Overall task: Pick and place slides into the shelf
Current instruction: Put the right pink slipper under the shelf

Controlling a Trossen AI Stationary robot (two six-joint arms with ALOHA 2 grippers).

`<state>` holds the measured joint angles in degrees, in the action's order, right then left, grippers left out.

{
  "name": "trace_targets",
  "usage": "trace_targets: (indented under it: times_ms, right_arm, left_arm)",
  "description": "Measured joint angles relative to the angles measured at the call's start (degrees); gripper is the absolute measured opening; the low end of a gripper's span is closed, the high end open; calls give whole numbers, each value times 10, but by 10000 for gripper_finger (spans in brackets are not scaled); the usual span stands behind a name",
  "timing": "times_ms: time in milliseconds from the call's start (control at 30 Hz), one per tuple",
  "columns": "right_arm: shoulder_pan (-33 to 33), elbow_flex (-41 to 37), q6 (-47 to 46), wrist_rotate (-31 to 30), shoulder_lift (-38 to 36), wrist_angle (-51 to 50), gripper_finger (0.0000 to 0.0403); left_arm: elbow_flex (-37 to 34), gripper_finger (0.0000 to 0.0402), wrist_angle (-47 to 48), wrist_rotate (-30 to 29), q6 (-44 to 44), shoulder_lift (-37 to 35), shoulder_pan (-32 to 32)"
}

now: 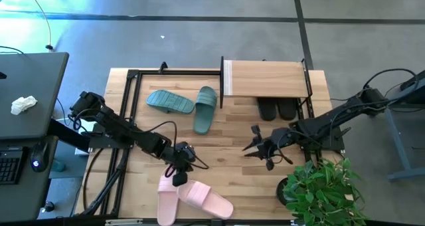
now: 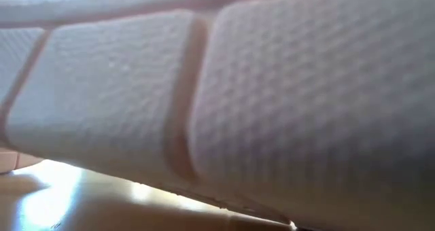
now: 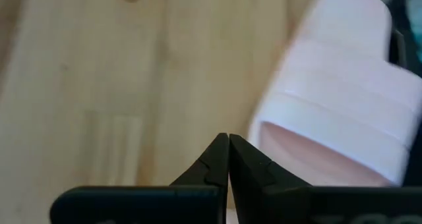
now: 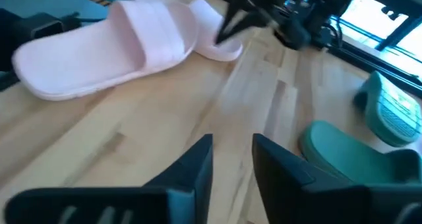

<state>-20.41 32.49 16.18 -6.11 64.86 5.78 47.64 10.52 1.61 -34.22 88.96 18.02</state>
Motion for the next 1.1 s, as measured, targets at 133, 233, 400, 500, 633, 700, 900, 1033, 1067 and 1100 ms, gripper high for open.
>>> trace_targets:
  times_ms: [133, 233, 400, 500, 633, 700, 900, 1033, 1067, 1100]
  right_arm:
    - [2, 0, 8, -13, 0, -1, 118]
    - [1, 0, 8, -28, 0, -2, 123]
    - [2, 0, 7, -33, 0, -6, 124]
    - [2, 0, -4, -33, 0, -6, 124]
    - [2, 0, -44, -43, 0, -9, 124]
    - [2, 0, -61, -52, 0, -12, 124]
    - [2, 0, -67, -57, 0, -46, 124]
    - [2, 0, -67, -57, 0, -50, 124]
    - [2, 0, -64, -57, 0, -50, 124]
    - [2, 0, -58, -57, 0, -50, 124]
  left_arm:
    - [0, 2, -5, 92, 19, 0, 0]
    - [0, 3, -19, 174, 35, 0, 0]
    - [1, 8, -56, 240, 77, 0, 8]
    - [1, 23, -78, 243, 29, -1, 7]
    - [1, 60, -78, 221, -33, 0, 7]
    - [1, 85, -77, 210, -46, 1, 7]
    - [1, 174, -75, 196, -97, 1, 7]
    - [1, 219, -84, 197, -129, 12, 7]
    - [1, 226, -85, 197, -135, 18, 7]
    - [1, 232, -88, 198, -139, 23, 7]
